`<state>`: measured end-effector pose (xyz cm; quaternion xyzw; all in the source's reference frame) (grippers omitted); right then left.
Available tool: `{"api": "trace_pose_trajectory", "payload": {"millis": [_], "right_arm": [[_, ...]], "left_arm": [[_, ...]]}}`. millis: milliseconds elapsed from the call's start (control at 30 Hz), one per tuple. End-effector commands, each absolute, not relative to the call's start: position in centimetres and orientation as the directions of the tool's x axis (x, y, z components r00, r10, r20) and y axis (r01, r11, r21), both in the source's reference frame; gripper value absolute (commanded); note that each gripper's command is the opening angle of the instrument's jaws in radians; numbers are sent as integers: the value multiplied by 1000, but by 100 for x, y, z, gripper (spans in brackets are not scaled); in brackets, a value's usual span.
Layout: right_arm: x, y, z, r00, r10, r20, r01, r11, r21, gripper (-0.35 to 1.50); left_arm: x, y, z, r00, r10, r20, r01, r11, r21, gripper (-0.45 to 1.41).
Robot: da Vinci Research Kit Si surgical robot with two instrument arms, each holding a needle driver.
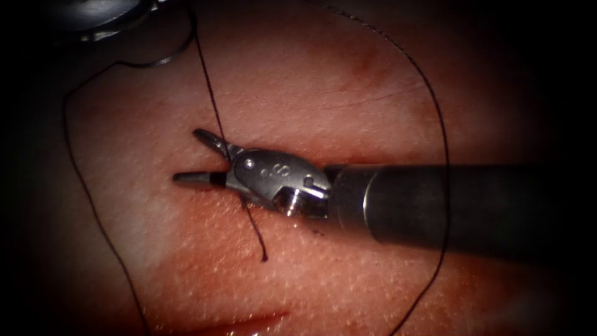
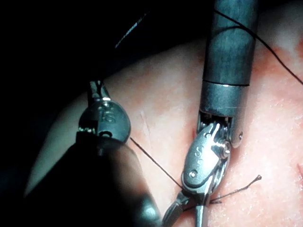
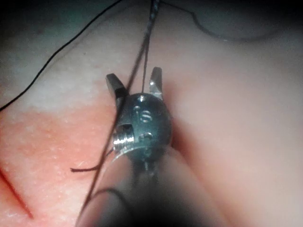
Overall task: Wound Closure
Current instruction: Pull suture in left hand taut, then snip suture with blades embedded in right jaws, then release suture from left gripper
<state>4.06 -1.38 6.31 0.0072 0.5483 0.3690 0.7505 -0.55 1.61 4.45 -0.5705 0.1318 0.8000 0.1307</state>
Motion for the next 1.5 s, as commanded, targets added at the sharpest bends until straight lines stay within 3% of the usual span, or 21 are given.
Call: {"api": "trace_pose_trajectory", "payload": {"millis": [33,67,100,133,167,333,467,567,633,667,800,967,1500], "right_arm": [[414,-134,635,125,560,-819,-546,728,415,103],[414,-134,635,125,560,-819,-546,728,415,95],[414,-133,636,123,559,-820,-541,730,417,69],[414,-133,637,122,558,-821,-538,732,418,-11],[413,-133,637,113,572,-813,-539,722,433,-35],[413,-128,632,2,647,-763,-558,634,536,-35],[405,-126,628,25,613,-790,-552,667,501,-35],[384,-120,626,66,565,-822,-538,714,448,41],[350,-109,622,100,541,-835,-549,730,407,79],[338,-105,621,104,540,-835,-556,728,402,86],[276,-90,612,126,505,-854,-594,728,343,98],[239,-84,603,162,484,-860,-608,736,299,106],[109,-52,559,158,452,-878,-735,648,201,96]], "left_arm": [[-59,166,448,-311,55,-949,-359,-931,64,-45],[-59,165,448,-310,54,-949,-358,-932,64,-45],[-59,164,447,-305,52,-951,-356,-932,64,-45],[-60,163,446,-303,50,-952,-355,-933,64,-45],[-60,162,446,-303,50,-952,-355,-933,64,-45],[-62,159,444,-298,46,-954,-354,-933,66,-45],[-63,158,443,-294,44,-955,-356,-932,67,-45],[-63,158,443,-293,44,-955,-356,-932,66,-45],[-63,161,444,-295,36,-955,-352,-933,74,-45],[-63,164,445,-298,27,-954,-348,-934,82,-45],[-70,177,458,-300,7,-954,-341,-935,100,-45],[-82,187,479,-299,-13,-954,-337,-934,118,-45],[-163,243,625,-484,-138,-864,-246,-926,286,-45]]}}
